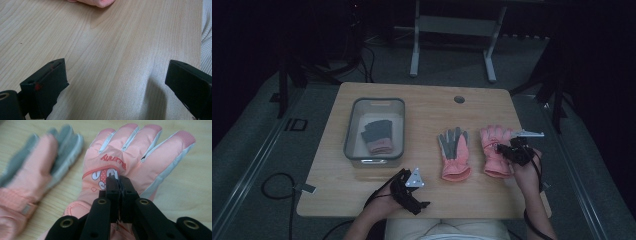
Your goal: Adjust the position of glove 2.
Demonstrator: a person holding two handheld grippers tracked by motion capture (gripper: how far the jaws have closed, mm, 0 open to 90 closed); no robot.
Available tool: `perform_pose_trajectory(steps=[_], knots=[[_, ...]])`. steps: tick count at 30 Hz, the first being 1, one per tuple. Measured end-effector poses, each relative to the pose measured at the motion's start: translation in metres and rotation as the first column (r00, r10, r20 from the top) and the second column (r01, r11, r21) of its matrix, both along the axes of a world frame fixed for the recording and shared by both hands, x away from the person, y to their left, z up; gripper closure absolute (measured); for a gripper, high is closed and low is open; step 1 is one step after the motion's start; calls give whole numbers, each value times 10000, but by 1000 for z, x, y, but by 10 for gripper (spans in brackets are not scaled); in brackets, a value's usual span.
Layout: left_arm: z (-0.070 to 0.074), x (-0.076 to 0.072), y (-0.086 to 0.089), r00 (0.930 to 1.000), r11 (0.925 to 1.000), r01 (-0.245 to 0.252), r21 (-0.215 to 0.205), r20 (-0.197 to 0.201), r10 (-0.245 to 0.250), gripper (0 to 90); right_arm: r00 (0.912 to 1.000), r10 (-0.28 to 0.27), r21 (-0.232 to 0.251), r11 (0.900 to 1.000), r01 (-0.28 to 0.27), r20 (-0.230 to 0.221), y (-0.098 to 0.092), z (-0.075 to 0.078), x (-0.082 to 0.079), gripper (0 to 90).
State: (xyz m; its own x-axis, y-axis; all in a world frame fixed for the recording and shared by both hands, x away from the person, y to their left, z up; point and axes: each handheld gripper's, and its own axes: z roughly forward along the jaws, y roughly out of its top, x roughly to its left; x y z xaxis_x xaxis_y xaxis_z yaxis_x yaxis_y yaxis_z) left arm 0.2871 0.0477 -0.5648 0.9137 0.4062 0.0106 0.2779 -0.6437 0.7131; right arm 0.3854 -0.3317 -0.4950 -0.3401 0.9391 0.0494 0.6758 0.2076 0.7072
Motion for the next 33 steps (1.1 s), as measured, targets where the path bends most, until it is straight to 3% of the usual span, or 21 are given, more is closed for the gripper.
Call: perform_pose_trajectory(steps=[8, 16, 20, 23, 30, 33], knots=[[0, 1, 2, 10000, 9999, -55, -146, -46, 54, 33, 9952, 304, 2, 9995, -305, 932, 17, 49, -11, 873], [0, 0, 0, 10000, 10000, -18, -63, 17, 18, 33, 9890, 461, 82, 9988, -477, 1408, 53, 77, -20, 872], [0, -1, 0, 10000, 10000, 28, -34, 43, -28, 33, 9871, 672, -52, 9977, -671, 1456, 70, 81, -23, 872], [0, -1, 0, 10000, 10000, 12, -46, 49, -12, 33, 9846, 1068, -203, 9943, -1050, 1387, 96, 79, -24, 872], [0, -2, -1, 10000, 10000, 25, -91, 36, -25, 33, 9855, 1219, -159, 9925, -1209, 1183, 125, 70, -25, 872], [0, -2, -1, 10000, 9999, 27, -99, 42, -26, 33, 9875, 1180, -383, 9927, -1146, 1043, 135, 63, -23, 872]])
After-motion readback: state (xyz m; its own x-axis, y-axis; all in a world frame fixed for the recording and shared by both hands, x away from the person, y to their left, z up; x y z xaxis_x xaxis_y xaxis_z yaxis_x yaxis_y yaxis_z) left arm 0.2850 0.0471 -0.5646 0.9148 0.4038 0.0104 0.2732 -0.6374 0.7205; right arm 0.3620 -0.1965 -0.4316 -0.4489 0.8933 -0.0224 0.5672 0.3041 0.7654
